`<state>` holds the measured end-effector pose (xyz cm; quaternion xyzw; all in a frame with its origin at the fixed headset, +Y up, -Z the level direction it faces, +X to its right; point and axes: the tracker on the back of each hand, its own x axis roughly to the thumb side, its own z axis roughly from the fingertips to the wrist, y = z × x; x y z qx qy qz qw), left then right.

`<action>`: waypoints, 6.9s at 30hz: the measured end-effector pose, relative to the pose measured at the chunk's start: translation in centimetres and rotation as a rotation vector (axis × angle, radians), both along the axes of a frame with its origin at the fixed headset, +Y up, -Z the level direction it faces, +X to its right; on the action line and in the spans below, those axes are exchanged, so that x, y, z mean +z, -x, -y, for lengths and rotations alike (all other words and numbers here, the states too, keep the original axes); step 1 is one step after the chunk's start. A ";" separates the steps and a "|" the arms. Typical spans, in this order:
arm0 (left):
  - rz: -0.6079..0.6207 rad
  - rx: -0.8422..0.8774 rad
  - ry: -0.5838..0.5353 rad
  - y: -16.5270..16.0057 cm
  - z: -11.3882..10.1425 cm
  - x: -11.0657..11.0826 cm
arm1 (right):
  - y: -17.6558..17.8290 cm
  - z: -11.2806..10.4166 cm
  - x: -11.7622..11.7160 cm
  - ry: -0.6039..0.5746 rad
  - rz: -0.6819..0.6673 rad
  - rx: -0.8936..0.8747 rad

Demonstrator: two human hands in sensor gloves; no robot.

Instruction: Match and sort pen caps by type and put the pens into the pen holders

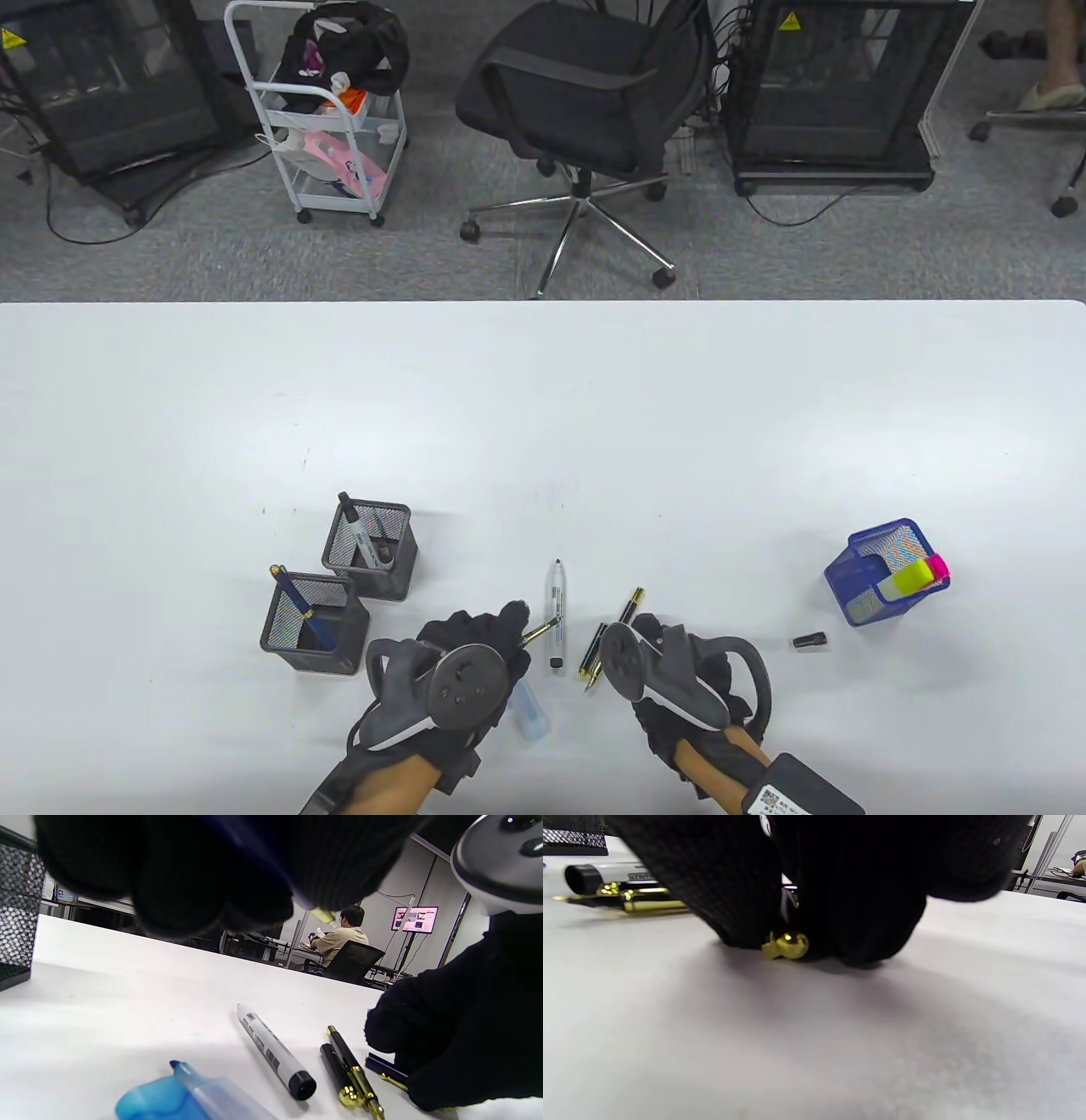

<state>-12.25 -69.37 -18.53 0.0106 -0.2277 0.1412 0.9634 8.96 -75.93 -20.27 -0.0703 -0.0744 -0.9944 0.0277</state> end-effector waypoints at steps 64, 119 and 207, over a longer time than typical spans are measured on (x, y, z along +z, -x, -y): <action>0.259 0.058 -0.143 -3.6 -1.4 2.7 | -2.3 -7.9 2.9 -0.076 -0.502 -0.710; -0.585 0.141 -0.205 15.5 -4.3 -1.2 | -6.9 -6.0 0.4 -0.215 -0.118 -0.638; -0.144 0.241 0.203 -2.0 0.9 1.0 | -7.0 -6.4 0.6 -0.074 -0.157 -0.796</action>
